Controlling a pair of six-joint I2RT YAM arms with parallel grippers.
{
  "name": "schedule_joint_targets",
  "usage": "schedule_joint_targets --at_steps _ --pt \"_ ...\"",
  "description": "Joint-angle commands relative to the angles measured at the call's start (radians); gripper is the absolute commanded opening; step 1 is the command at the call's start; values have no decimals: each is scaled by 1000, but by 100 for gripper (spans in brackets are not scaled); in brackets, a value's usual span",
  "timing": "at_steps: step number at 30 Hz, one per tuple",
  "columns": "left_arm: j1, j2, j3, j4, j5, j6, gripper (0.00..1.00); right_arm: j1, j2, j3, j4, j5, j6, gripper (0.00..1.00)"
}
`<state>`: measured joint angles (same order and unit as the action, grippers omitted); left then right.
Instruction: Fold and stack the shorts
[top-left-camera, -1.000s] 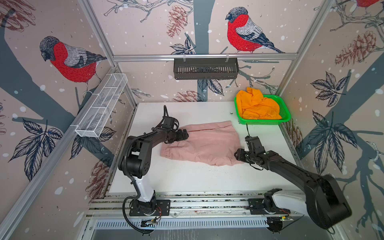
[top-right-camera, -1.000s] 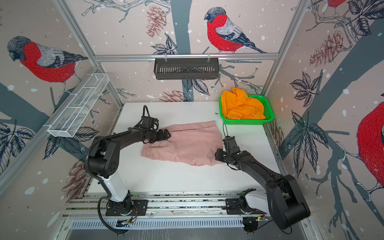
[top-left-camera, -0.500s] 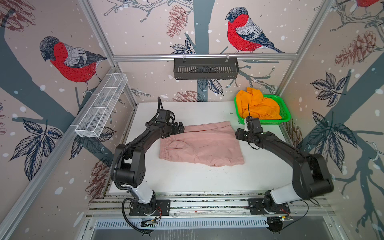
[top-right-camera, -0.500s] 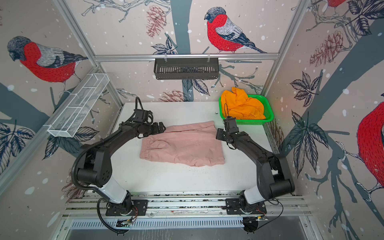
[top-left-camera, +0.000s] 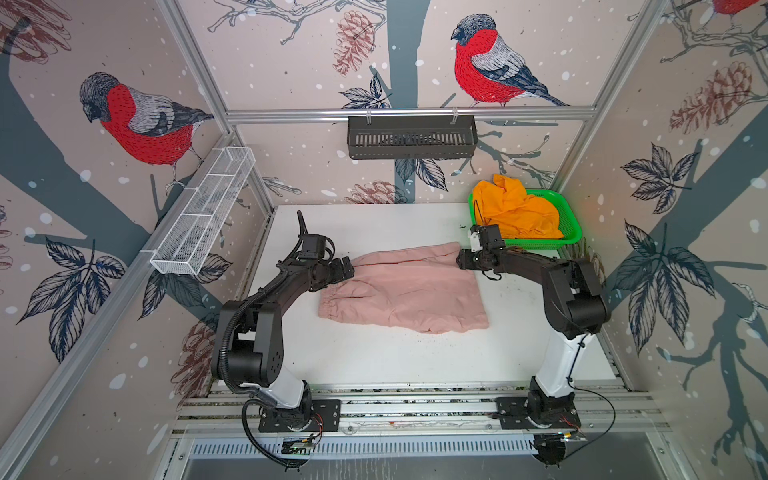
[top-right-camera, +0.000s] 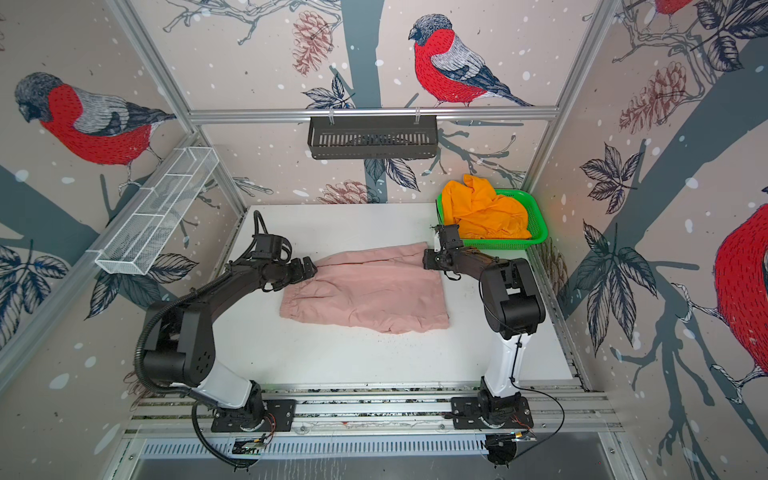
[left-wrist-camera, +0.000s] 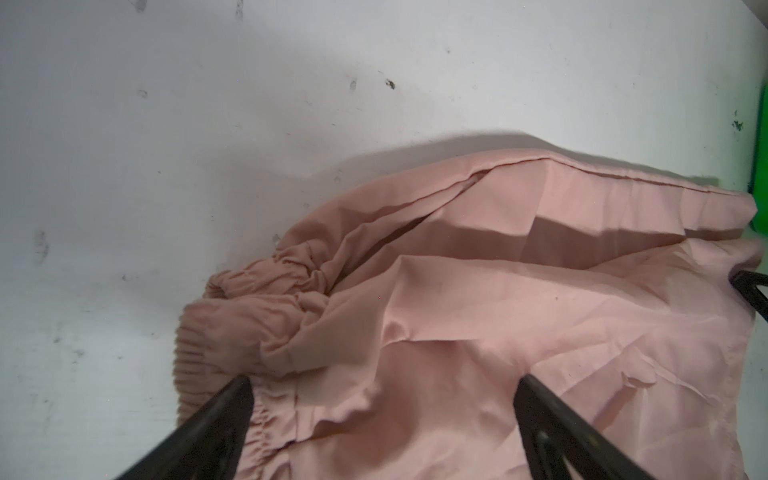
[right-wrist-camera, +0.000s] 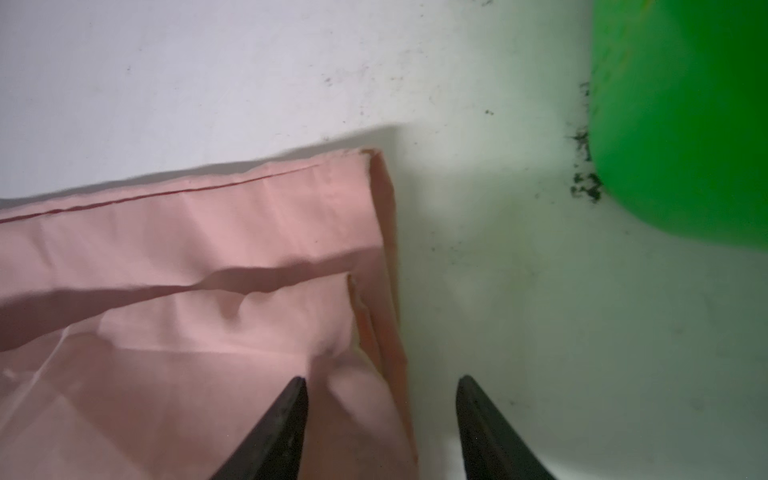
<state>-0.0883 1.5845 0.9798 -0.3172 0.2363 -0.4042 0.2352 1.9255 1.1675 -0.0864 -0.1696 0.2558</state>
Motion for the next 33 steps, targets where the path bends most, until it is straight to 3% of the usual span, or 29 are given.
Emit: schedule_joint_targets --at_steps 1,2,7,18,24,27,31,33 --pt "1 17 3 45 1 -11 98 1 -9 -18 31 -50 1 39" --pt "1 24 6 47 6 -12 98 0 -12 -22 31 -56 5 27" --pt "0 49 13 41 -2 -2 98 3 -52 -22 13 -33 11 2" --pt "1 75 13 38 -84 27 98 86 -163 76 -51 140 -71 0" --pt "1 85 1 46 -130 47 98 67 -96 110 32 129 -95 2" --pt "1 85 -11 64 -146 63 98 51 -40 122 95 99 -101 11" --pt "1 83 2 76 -114 91 98 48 46 203 84 49 -116 45" --pt "1 62 12 61 -95 93 98 48 29 213 77 34 -105 54"
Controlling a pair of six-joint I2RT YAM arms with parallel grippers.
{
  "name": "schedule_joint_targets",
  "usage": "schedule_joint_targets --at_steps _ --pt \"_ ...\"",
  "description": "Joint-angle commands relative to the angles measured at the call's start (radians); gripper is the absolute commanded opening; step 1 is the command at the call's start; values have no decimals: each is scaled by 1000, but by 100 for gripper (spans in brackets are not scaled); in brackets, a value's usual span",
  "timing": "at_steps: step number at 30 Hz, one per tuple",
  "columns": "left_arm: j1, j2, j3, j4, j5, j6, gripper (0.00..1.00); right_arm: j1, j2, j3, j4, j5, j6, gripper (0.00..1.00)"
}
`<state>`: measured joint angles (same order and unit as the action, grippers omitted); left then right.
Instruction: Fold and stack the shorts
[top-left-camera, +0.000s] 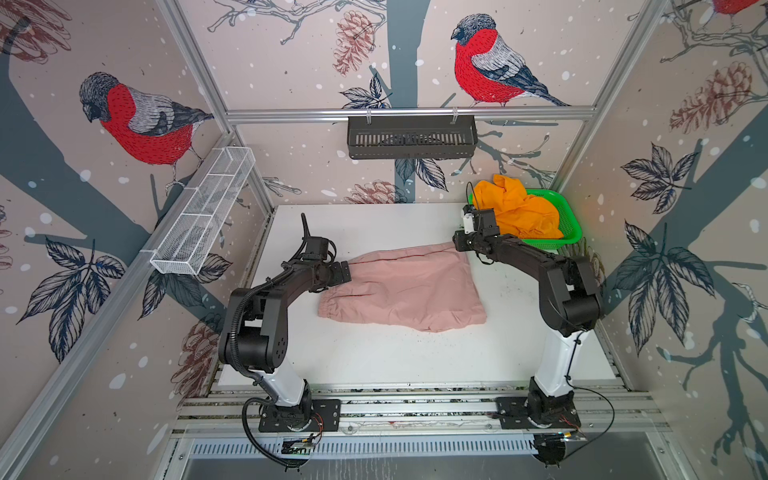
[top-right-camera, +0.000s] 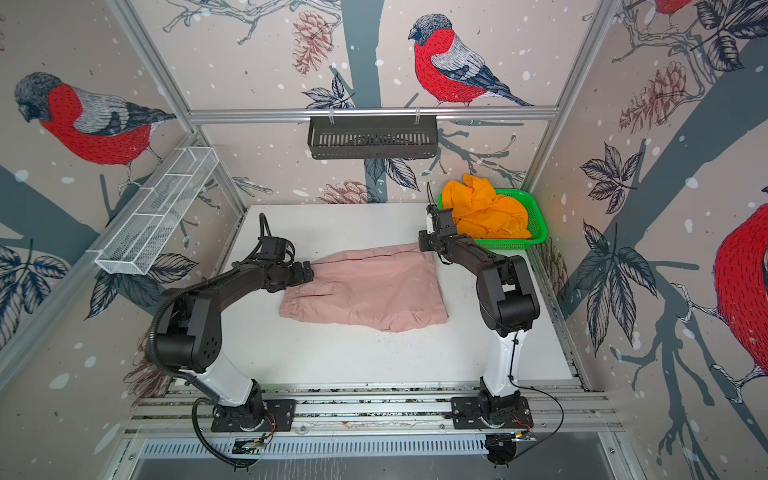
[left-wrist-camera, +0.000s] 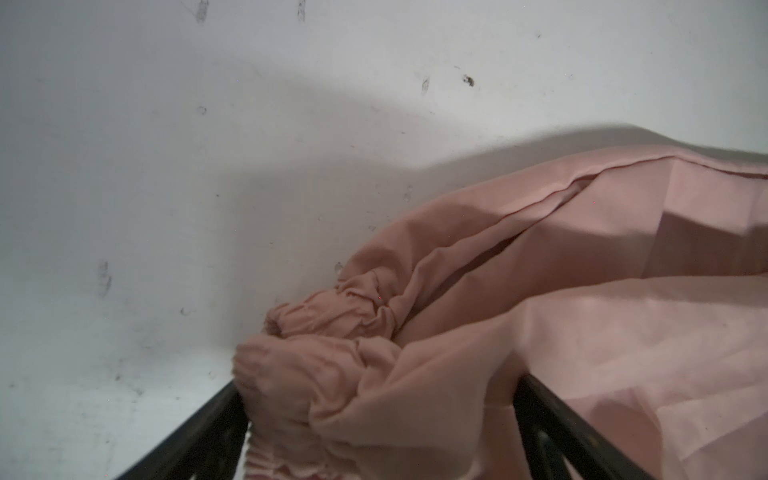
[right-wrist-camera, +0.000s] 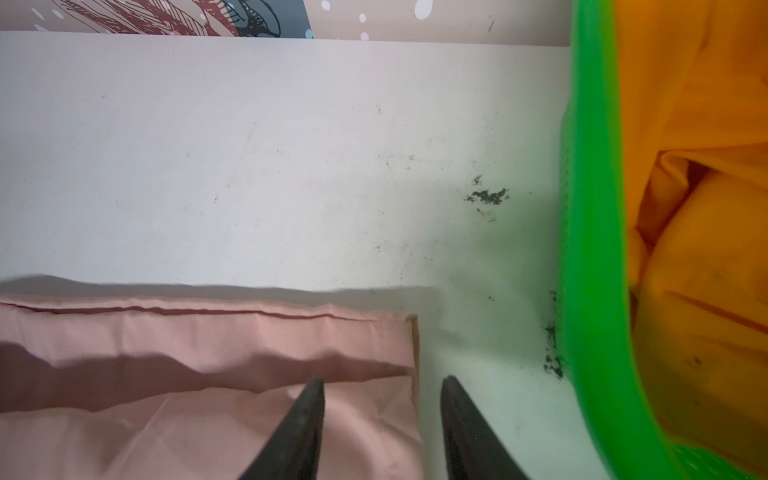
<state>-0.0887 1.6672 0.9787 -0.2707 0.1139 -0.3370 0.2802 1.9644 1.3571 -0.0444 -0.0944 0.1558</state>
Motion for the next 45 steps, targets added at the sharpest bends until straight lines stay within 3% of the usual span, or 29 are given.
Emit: schedule_joint_targets --at_steps 1,4,8,13,18,22,27,29,33,34,42,45 --pt "1 -36 45 -5 32 22 98 1 -34 19 23 -34 4 58" --pt "1 -85 106 -106 18 -4 98 -8 -131 -12 -79 19 44 62" --pt "1 -146 120 -200 44 -61 98 -33 -299 -185 -193 30 127 66" --pt "-13 -243 -50 -82 221 -159 98 -45 -515 -485 -283 -26 257 65" --pt "-42 -298 -166 -4 231 -188 98 -16 -703 -698 -247 -67 341 66" --pt "-46 -289 -218 21 248 -196 98 9 -755 -798 -172 -77 374 65" --pt "-47 -257 -253 66 227 -200 98 49 -749 -858 -81 -106 408 55" --pt "-46 -235 -253 79 222 -197 98 64 -749 -849 -84 -96 410 42" --pt "-46 -180 -258 82 207 -183 98 98 -763 -791 -172 5 388 5" --pt "-46 -170 -258 74 192 -180 98 110 -766 -767 -216 47 372 2" --pt "-29 -122 -267 28 111 -147 98 100 -786 -716 -347 144 350 2" --pt "-21 -113 -275 28 116 -139 98 59 -746 -744 -332 117 353 11"
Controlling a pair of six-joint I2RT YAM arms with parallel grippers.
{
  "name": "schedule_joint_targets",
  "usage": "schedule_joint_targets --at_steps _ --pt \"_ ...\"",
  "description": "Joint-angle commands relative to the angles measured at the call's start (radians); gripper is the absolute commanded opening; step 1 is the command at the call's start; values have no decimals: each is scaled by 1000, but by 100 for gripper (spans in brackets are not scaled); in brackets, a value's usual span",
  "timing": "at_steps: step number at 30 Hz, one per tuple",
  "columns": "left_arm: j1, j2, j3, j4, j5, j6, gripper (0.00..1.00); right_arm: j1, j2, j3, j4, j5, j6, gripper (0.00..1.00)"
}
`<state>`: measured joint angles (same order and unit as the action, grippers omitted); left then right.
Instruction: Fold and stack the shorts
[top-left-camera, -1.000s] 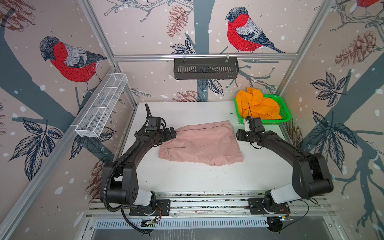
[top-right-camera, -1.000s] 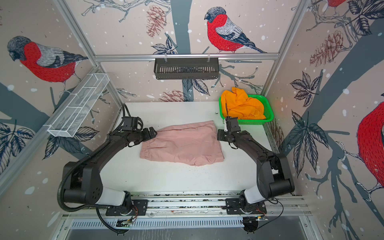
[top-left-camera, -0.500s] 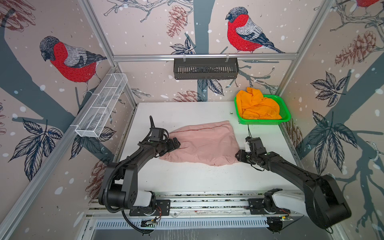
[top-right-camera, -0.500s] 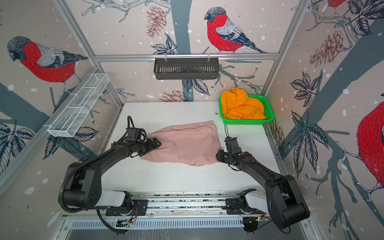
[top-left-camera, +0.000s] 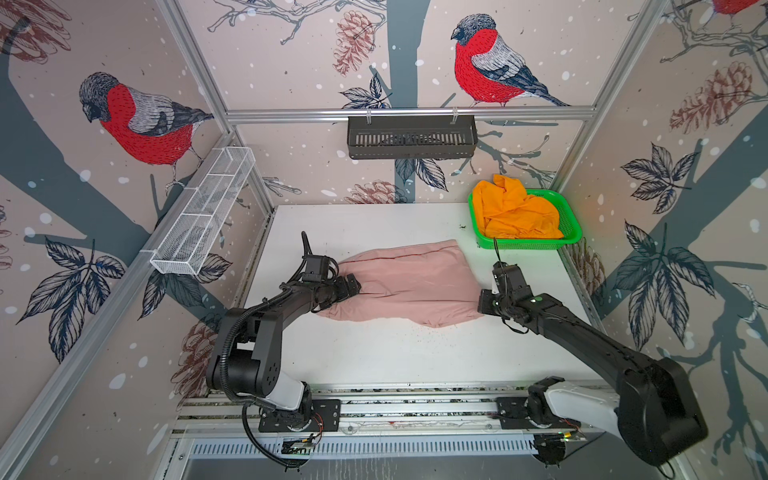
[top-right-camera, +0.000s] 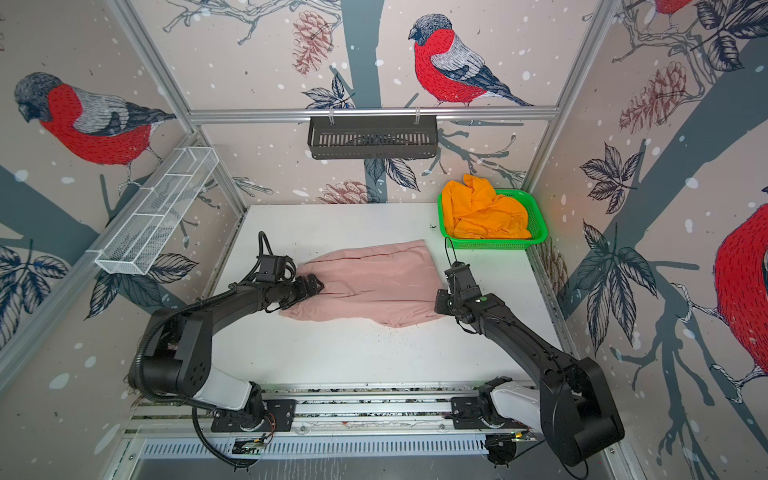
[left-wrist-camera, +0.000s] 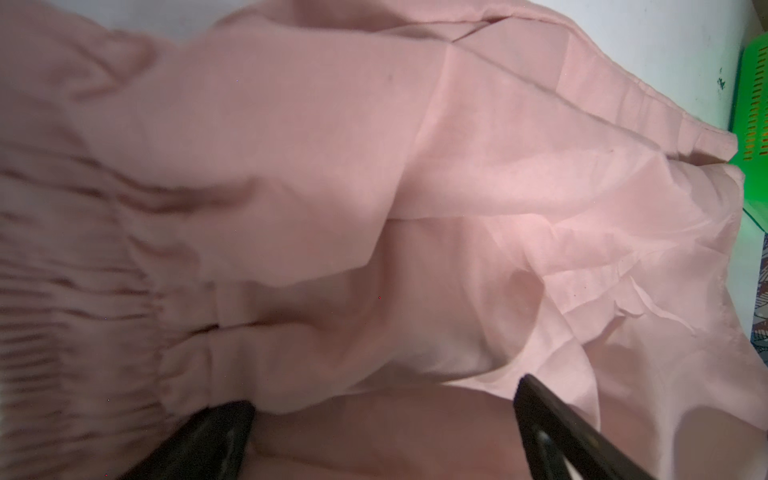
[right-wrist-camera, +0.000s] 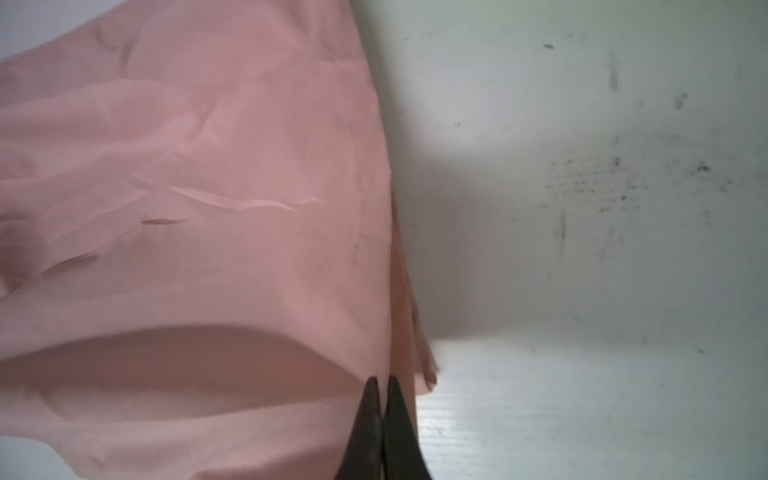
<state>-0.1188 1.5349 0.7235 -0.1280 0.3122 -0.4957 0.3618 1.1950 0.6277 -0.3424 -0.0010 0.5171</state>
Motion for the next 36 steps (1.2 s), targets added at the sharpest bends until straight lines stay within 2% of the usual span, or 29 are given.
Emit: schedule_joint_targets --at_steps 1,3,6,9,14,16,20,24,28,30,33,36 --pt "10 22 -19 -116 -82 24 98 -31 38 -21 -26 18 -9 14" --pt "10 22 -19 -121 -80 34 98 -43 54 -25 -3 12 -11 20" --pt "8 5 -22 -112 -43 40 98 -45 88 4 4 -4 -26 49" --pt "9 -28 -2 -122 -19 42 98 -44 63 46 3 -9 -39 58" --pt "9 -93 94 -228 -24 51 98 -6 21 132 52 -5 -62 57" --pt "10 -118 130 -254 -19 59 98 32 28 147 111 -45 -58 54" --pt "8 -85 188 -183 70 96 98 124 54 103 264 -103 -7 42" --pt "8 -1 244 -39 72 106 98 177 132 36 356 -139 32 31" --pt "10 95 269 68 95 124 98 200 151 -51 444 -146 67 30" --pt "10 132 269 89 71 139 98 201 158 -97 490 -147 79 29" --pt "14 189 269 118 34 157 98 206 174 -142 507 -110 86 32" --pt "15 246 269 137 53 156 98 203 176 -184 536 -76 104 33"
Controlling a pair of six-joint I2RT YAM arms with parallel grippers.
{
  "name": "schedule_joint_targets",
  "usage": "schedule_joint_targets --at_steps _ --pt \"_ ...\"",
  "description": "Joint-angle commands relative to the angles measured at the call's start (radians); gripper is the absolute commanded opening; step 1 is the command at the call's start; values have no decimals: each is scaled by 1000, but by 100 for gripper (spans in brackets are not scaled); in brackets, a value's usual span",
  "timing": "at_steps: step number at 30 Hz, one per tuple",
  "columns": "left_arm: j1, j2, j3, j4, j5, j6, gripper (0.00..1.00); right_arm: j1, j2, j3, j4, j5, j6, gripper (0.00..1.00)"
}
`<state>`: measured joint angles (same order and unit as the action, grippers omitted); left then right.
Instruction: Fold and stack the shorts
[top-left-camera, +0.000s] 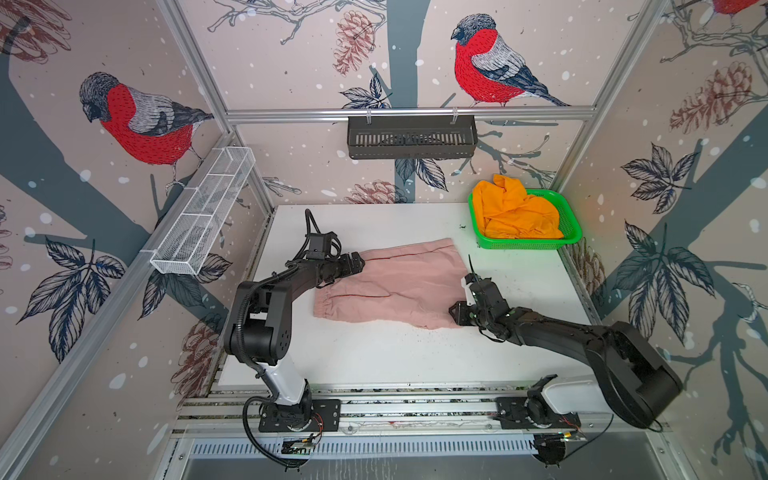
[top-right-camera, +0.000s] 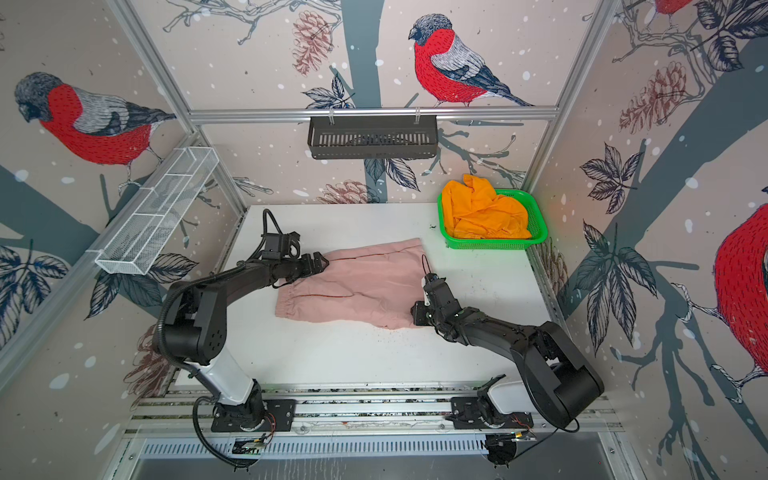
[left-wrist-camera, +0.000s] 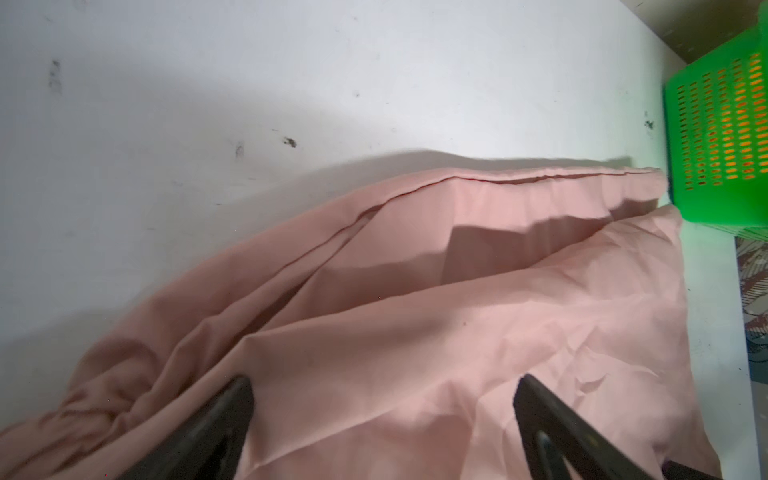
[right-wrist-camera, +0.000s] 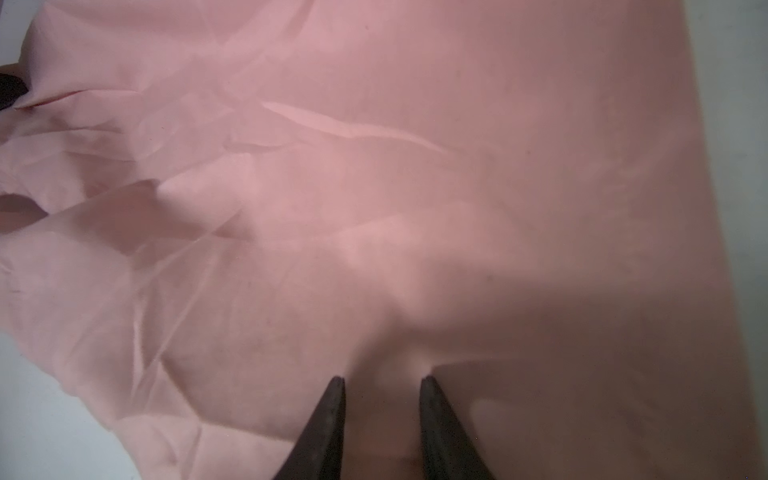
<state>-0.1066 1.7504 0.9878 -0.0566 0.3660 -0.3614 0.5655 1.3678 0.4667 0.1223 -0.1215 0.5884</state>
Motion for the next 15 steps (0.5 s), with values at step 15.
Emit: schedule_joint_targets --at_steps 15 --pt "-111 20 -157 167 19 -55 98 -185 -110 -21 -148 113 77 52"
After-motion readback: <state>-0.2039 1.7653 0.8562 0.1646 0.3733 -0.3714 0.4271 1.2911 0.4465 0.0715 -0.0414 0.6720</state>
